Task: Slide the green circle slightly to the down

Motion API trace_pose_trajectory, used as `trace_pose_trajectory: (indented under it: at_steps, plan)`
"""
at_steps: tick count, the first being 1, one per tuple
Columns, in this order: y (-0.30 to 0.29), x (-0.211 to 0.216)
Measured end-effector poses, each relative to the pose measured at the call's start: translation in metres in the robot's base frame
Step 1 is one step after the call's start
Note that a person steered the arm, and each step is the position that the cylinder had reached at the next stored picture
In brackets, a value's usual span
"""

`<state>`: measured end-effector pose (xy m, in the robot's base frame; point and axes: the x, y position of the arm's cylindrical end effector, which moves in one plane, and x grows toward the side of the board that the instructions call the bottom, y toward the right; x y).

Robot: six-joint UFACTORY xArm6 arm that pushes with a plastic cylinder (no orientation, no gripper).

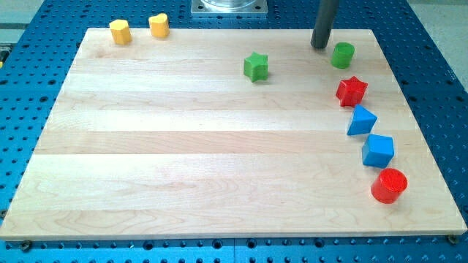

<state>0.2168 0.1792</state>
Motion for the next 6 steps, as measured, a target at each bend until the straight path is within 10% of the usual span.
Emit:
trace_pose_trajectory:
  at_steps: [2,6]
  plan:
    - [0.036,0.046]
    - [-0.067,0.131]
